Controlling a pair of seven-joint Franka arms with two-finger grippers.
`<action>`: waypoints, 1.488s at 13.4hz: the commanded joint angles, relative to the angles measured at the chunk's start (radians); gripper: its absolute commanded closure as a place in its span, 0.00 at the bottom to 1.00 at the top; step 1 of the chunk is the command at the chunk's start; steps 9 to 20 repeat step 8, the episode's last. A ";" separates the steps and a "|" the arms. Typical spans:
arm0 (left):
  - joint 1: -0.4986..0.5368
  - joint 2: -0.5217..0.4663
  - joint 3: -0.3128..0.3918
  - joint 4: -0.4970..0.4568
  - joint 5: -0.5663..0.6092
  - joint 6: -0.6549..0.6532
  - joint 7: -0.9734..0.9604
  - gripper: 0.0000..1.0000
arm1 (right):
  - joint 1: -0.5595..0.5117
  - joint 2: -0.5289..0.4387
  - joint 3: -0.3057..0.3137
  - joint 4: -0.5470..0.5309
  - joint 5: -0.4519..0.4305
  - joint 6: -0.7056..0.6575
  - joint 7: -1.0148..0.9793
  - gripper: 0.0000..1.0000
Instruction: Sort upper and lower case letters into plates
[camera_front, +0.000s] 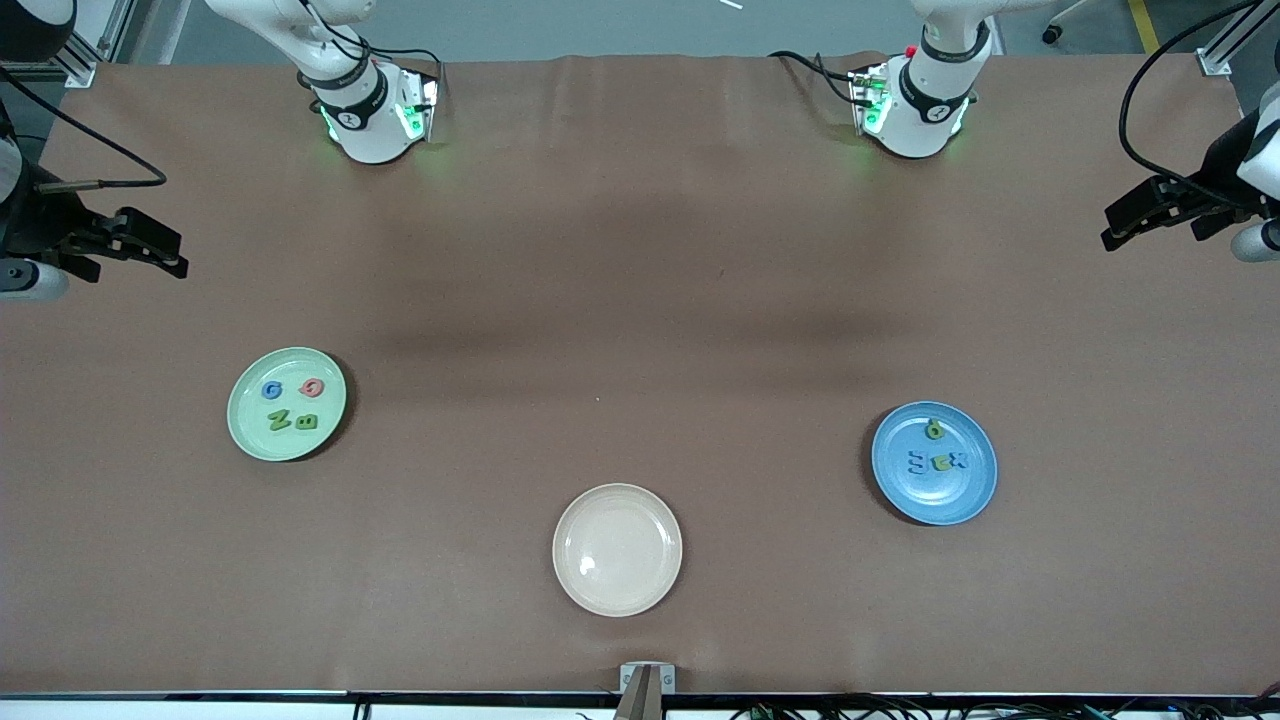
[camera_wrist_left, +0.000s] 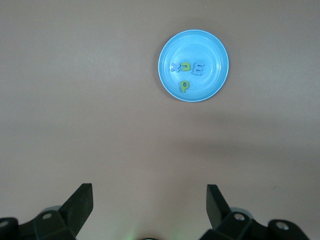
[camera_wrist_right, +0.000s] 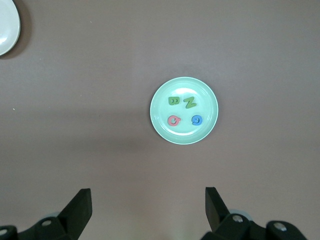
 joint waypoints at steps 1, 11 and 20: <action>-0.001 -0.016 -0.002 -0.004 -0.017 -0.005 0.054 0.00 | -0.025 0.008 0.022 0.038 -0.009 0.000 0.015 0.00; 0.003 0.001 -0.002 0.033 -0.026 -0.004 0.079 0.00 | -0.031 0.007 0.013 0.067 0.005 -0.008 0.018 0.00; 0.003 0.001 -0.002 0.033 -0.026 -0.004 0.079 0.00 | -0.031 0.007 0.013 0.067 0.005 -0.008 0.018 0.00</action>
